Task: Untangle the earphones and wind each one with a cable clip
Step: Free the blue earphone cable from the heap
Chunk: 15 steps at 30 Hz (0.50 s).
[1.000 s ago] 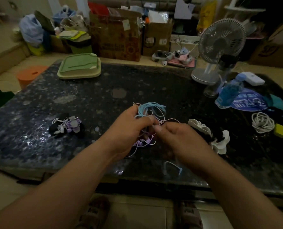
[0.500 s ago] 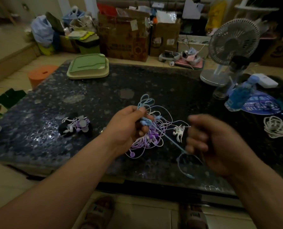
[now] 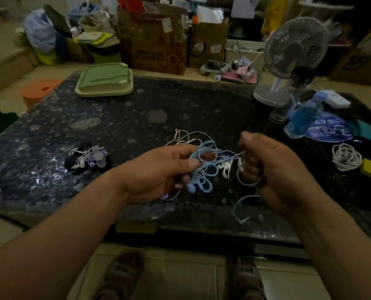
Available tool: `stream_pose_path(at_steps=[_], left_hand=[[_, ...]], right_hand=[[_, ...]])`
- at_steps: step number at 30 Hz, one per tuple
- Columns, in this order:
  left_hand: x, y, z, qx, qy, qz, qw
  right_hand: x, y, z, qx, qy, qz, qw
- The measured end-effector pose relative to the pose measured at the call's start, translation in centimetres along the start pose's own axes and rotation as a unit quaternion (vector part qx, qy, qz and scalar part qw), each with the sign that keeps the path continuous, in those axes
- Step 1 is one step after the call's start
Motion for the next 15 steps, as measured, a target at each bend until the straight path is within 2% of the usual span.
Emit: stream_pose_path(at_steps=[3,6,8,10,12,13,15], left_hand=[[0.5,-1.0,-0.3,0.047,0.012,0.102,0.994],[0.8,-1.1,-0.3,0.031,0.017,0.244,0.969],[1.2,-0.6,-0.1,0.002,0.026,0.285,0.958],[1.5,0.0,0.0,-0.02,0.034,0.292,0.956],[1.5,0.6,-0.1,-0.047,0.041,0.241,0.968],[1.2,1.2,-0.1,-0.074,0.037,0.201,0.976],[0.4,3.1,-0.3,-0.167,0.012,0.137,0.976]], right_hand=[[0.4,0.5,0.3,-0.015,0.024,0.048,0.998],[0.4,1.2,0.6,-0.052,0.048,0.077,0.995],[0.6,2.0,0.7,-0.075,0.064,0.105,0.99],[0.5,2.7,0.5,-0.089,0.059,0.112,0.988],[0.2,2.8,0.1,-0.067,0.026,0.082,0.994],[-0.1,2.7,-0.2,-0.036,-0.001,0.046,0.998],[-0.9,1.9,-1.0,0.073,-0.045,-0.096,0.992]])
Point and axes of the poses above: each hand's wrist, its own z-axis towards the middle knuckle, its own y-axis out of the back of the hand, x = y × z, the point moved 7 cm from there along z, towards the middle knuckle, and after that the axes turned 9 degrees about y, right-handed, at the moved point
